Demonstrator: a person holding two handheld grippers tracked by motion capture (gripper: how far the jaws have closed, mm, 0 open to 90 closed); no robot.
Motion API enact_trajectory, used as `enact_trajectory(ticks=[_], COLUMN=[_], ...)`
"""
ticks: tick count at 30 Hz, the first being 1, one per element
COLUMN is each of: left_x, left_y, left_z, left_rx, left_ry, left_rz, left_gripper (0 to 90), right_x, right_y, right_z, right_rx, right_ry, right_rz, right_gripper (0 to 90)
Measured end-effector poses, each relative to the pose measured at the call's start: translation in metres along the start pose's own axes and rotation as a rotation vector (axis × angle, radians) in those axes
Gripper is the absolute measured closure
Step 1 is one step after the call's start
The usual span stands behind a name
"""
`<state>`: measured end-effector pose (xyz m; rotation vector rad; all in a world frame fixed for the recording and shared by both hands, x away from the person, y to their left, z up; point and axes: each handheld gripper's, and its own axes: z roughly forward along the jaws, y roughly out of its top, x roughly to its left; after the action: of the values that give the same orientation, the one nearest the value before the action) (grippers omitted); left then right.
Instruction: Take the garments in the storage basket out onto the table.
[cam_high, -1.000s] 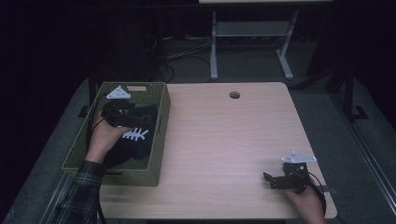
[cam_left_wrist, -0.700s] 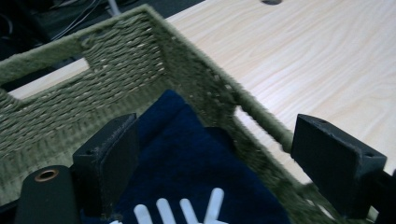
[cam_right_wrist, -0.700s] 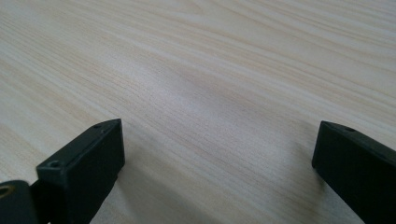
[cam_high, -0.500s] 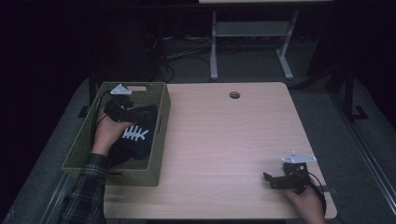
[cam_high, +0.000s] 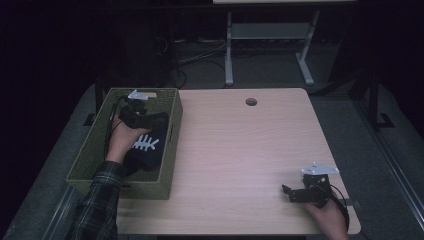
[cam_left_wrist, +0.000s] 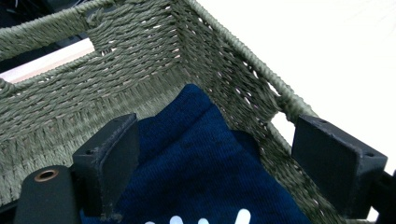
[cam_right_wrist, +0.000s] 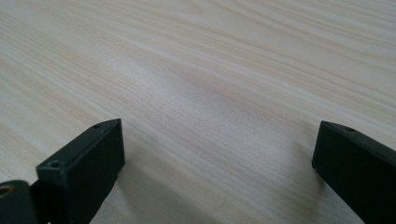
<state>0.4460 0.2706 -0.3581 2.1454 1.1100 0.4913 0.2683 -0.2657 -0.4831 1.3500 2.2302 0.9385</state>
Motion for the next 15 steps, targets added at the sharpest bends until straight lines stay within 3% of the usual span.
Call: enact_trajectory(ticks=[8, 15], left_x=[0.004, 0.004], left_y=[-0.003, -0.007], left_z=[0.012, 0.023], left_rx=[0.045, 0.089], left_ry=[0.019, 0.036], left_rz=[-0.031, -0.032], left_gripper=[14.6, 14.5], right_x=[0.0, 0.0], right_y=[0.0, 0.0], right_z=[0.0, 0.0], right_rx=[0.0, 0.0], right_ry=[0.0, 0.0], right_rz=[0.0, 0.0], right_gripper=[2.0, 2.0])
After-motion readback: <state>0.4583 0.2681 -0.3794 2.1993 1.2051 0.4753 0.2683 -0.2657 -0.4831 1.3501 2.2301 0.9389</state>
